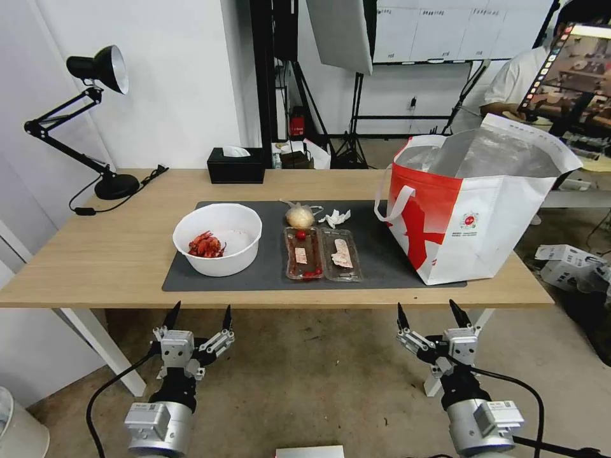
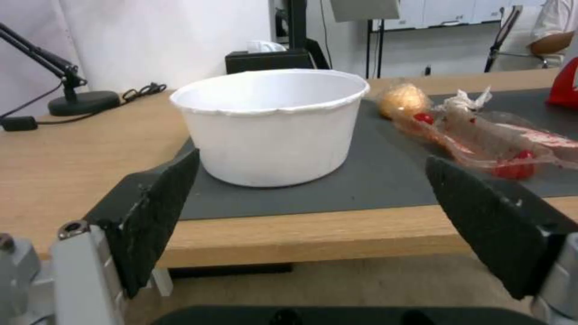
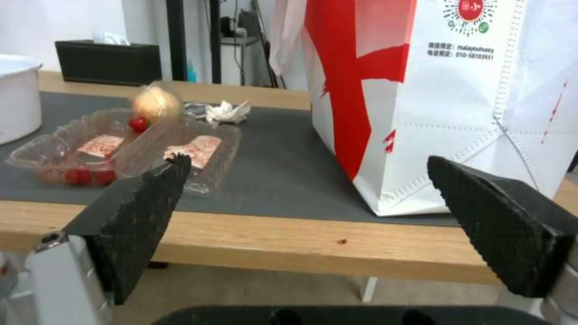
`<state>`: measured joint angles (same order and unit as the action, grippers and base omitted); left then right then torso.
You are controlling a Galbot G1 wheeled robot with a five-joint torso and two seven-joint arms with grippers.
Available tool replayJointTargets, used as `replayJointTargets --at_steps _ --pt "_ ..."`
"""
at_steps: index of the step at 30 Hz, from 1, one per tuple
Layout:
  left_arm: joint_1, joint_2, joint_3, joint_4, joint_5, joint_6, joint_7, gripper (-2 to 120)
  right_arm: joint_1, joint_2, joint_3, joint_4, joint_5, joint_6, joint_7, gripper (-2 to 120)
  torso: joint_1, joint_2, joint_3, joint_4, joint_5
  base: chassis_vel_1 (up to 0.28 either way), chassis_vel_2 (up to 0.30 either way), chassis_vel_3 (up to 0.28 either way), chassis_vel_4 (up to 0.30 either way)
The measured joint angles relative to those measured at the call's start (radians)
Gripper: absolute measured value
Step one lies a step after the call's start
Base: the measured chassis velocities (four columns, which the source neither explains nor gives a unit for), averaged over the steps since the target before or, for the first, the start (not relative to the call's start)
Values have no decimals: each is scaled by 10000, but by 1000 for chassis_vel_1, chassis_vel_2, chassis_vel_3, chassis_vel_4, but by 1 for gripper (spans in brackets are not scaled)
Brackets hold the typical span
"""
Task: Pick up the trash from the table and place it into the takeout bag.
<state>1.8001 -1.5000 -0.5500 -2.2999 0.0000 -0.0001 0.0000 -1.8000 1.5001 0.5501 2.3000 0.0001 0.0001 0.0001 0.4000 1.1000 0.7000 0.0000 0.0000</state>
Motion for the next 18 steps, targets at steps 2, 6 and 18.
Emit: replayJointTargets --at_steps 2,6,18 --pt "0 0 0 0 0 0 0 100 0 0 0 0 0 -1 0 100 0 0 0 0 0 0 0 0 0" --pt "0 0 0 1 0 0 0 100 0 0 0 0 0 -1 0 100 0 0 0 0 0 0 0 0 0" --pt "246 -227 -59 -292 -600 1188 -100 100 -112 -637 181 563 770 -1444 -31 100 0 0 0 0 1 0 0 0 0"
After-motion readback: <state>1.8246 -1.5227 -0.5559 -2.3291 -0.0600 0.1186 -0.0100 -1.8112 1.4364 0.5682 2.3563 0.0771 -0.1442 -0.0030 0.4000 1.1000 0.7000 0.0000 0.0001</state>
